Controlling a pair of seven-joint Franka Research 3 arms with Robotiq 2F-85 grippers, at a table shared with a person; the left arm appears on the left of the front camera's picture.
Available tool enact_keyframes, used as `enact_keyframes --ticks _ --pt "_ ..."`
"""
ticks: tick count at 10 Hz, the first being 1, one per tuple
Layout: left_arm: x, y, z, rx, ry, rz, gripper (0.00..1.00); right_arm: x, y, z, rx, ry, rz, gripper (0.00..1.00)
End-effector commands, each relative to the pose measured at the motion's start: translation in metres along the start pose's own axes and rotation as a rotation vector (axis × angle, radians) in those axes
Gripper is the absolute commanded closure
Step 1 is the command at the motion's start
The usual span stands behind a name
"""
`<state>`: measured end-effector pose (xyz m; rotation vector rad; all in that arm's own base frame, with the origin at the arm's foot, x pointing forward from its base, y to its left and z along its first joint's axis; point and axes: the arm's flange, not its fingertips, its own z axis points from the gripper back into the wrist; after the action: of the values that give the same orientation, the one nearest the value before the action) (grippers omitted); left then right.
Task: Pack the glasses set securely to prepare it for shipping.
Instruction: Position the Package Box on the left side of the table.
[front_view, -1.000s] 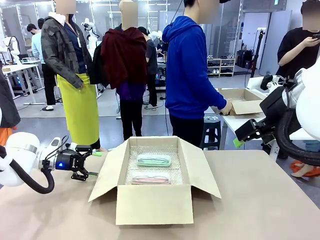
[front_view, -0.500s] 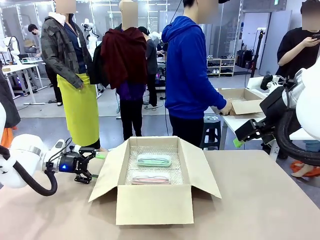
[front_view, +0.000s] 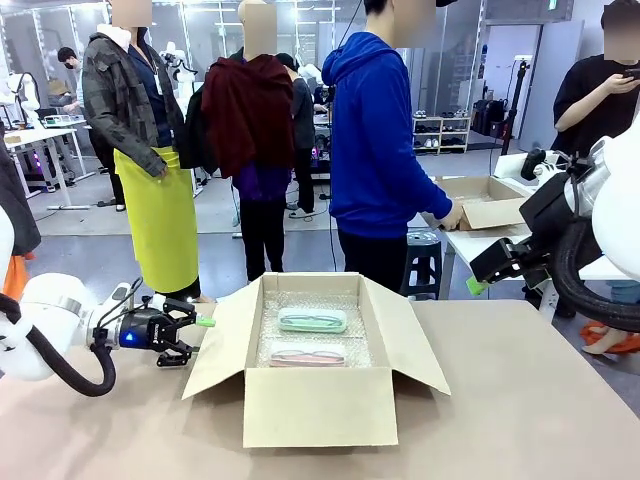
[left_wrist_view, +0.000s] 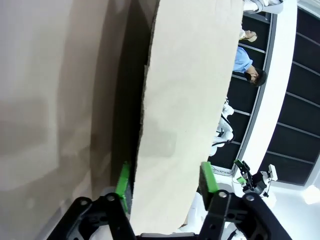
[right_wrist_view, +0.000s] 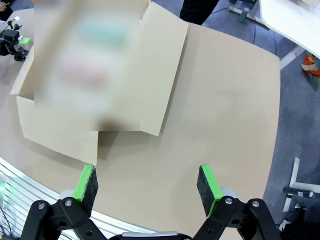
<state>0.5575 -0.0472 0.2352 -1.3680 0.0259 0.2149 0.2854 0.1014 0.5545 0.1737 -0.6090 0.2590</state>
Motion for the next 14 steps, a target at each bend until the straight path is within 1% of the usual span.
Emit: enact_keyframes --ticks 1,2,3,4,8,9,10,14 --pt "-0.002 -0.009 0.005 -0.073 0.019 0.005 1.0 0.002 -0.001 -0.001 0.0 -0.011 0.009 0.0" --pt "-0.004 -0.014 0.008 -0.093 0.022 -0.008 1.0 0.002 -0.001 -0.001 0.0 -0.011 0.009 0.0" --pt "-0.005 -0.018 0.011 -0.11 0.025 -0.011 0.96 0.002 -0.001 -0.001 0.0 -0.011 0.009 0.0" --pt "-0.005 -0.018 0.011 -0.103 0.023 -0.007 1.0 0.002 -0.001 -0.001 0.0 -0.011 0.009 0.0" --pt "-0.008 -0.016 0.002 -0.088 0.04 -0.003 1.0 0.002 -0.001 -0.001 0.0 -0.011 0.009 0.0" --pt "-0.01 -0.014 0.001 -0.062 0.068 -0.012 1.0 0.002 -0.001 -0.001 0.0 -0.011 0.009 0.0" --pt "-0.004 -0.016 0.007 -0.081 0.034 -0.014 1.0 0.002 -0.001 -0.001 0.0 -0.011 0.009 0.0" --pt "-0.004 -0.016 0.007 -0.081 0.034 -0.014 1.0 0.002 -0.001 -0.001 0.0 -0.011 0.009 0.0"
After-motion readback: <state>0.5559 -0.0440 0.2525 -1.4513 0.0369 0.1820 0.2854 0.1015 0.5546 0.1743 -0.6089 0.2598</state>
